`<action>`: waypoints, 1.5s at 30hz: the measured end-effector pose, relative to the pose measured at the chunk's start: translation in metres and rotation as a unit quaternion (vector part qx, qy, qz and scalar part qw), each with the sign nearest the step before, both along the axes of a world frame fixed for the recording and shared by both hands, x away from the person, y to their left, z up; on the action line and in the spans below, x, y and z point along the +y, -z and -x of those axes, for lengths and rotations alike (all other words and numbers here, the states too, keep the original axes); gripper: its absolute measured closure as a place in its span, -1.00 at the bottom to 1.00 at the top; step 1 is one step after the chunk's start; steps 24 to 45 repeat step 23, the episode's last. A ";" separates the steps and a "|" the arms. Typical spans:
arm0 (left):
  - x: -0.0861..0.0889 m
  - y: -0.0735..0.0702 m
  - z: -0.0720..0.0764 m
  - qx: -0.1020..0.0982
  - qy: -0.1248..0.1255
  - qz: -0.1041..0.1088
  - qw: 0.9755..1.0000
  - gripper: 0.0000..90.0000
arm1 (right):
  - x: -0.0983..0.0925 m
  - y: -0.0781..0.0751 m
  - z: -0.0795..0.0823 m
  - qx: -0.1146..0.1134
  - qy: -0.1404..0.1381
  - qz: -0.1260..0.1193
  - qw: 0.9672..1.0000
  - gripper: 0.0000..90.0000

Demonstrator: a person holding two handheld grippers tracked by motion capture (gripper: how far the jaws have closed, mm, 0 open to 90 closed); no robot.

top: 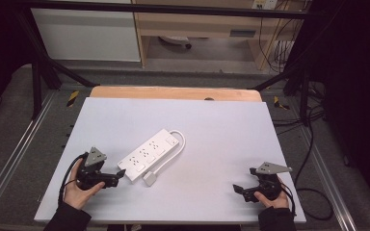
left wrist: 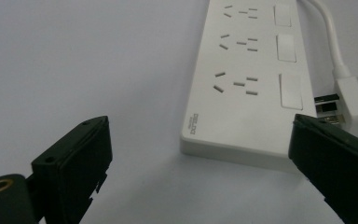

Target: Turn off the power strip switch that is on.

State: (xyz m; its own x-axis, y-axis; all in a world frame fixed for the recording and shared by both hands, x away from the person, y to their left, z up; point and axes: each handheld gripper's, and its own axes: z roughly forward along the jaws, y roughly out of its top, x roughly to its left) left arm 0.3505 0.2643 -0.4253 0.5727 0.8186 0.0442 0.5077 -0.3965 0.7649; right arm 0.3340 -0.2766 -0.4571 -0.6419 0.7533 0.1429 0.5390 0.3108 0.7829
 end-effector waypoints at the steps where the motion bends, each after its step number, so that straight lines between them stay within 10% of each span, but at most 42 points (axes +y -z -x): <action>1: 0.001 0.001 0.001 0.000 -0.001 0.001 1.000 -0.87 | 0.000 0.000 0.000 0.000 0.000 0.000 1.000 -0.98; 45: 0.019 0.023 0.010 0.018 -0.006 -0.003 1.000 -0.90 | 0.000 0.000 0.000 0.001 0.000 -0.001 1.000 -0.98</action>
